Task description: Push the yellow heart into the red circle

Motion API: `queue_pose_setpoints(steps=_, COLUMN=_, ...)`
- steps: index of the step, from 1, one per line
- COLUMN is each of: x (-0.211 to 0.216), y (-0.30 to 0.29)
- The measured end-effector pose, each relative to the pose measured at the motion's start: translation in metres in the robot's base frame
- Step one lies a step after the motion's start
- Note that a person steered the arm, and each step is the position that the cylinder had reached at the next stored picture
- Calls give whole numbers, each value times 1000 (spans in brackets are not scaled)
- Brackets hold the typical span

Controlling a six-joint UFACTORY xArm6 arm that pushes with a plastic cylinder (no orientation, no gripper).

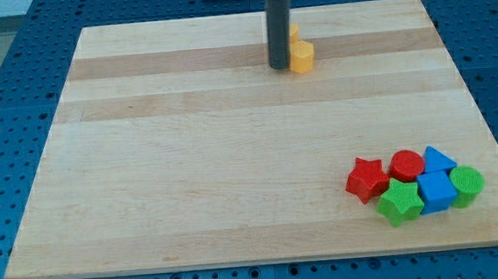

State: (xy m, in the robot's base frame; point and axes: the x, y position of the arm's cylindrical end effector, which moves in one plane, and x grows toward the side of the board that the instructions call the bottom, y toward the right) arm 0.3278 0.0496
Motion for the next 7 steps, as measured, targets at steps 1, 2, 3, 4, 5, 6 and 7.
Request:
queue_pose_setpoints(steps=1, x=-18, y=8)
queue_pose_setpoints(steps=2, x=-40, y=-22)
queue_pose_setpoints(steps=3, x=-79, y=-58)
queue_pose_setpoints(steps=4, x=-116, y=-27)
queue_pose_setpoints(steps=5, x=-81, y=-1)
queue_pose_setpoints(steps=6, x=-35, y=5)
queue_pose_setpoints(steps=7, x=10, y=5)
